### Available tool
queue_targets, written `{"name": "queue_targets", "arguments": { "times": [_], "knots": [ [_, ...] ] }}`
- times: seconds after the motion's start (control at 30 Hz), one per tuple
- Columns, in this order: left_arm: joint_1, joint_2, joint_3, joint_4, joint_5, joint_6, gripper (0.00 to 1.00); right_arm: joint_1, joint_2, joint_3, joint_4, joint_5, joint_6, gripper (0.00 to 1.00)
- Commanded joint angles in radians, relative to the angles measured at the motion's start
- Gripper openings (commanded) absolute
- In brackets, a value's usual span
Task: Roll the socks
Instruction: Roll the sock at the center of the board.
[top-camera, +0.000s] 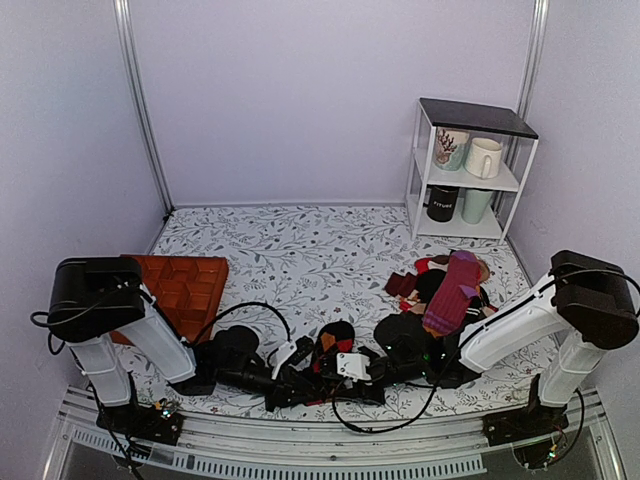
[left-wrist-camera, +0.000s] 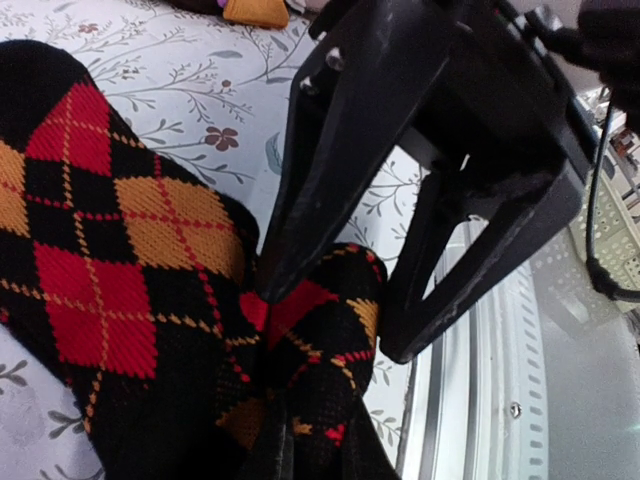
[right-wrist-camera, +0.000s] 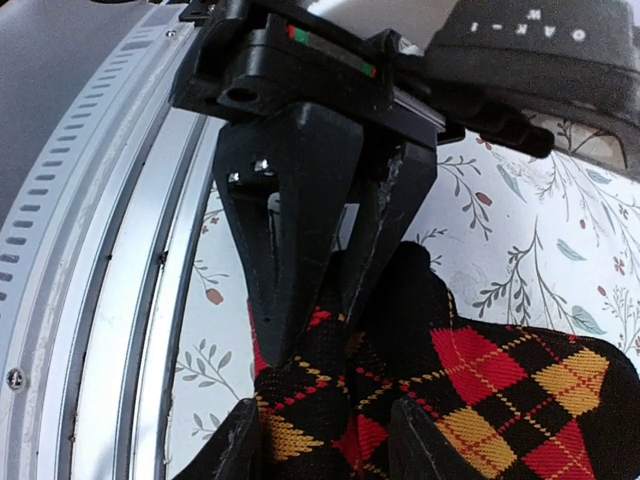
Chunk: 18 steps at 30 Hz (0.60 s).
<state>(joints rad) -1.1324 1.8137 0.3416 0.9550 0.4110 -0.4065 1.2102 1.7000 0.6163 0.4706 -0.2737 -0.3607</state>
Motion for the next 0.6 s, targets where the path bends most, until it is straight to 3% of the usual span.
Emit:
{"name": "queue_targets", "arguments": {
  "times": [0.0,0.1,0.27,0.43,0.57],
  "knots": [
    [0.0,0.073,-0.06,-0.304,0.026,-0.018,0.0,0.013,0.033,0.012,-0.032,0.019,0.004,0.45],
    [0.001,0.077,-0.059,-0.303,0.028,-0.017,0.0,0.018,0.044,0.012,-0.06,0.02,0.03,0.45],
    [0.008,0.07,-0.055,-0.302,0.025,-0.012,0.0,0.023,0.091,0.041,-0.121,0.021,0.061,0.35],
    [0.016,0.031,-0.05,-0.325,-0.011,0.01,0.06,0.026,0.112,0.058,-0.17,0.036,0.114,0.09],
    [0.015,-0.088,-0.041,-0.326,-0.065,0.078,0.14,0.012,0.088,0.072,-0.223,-0.013,0.183,0.04]
  ]
}}
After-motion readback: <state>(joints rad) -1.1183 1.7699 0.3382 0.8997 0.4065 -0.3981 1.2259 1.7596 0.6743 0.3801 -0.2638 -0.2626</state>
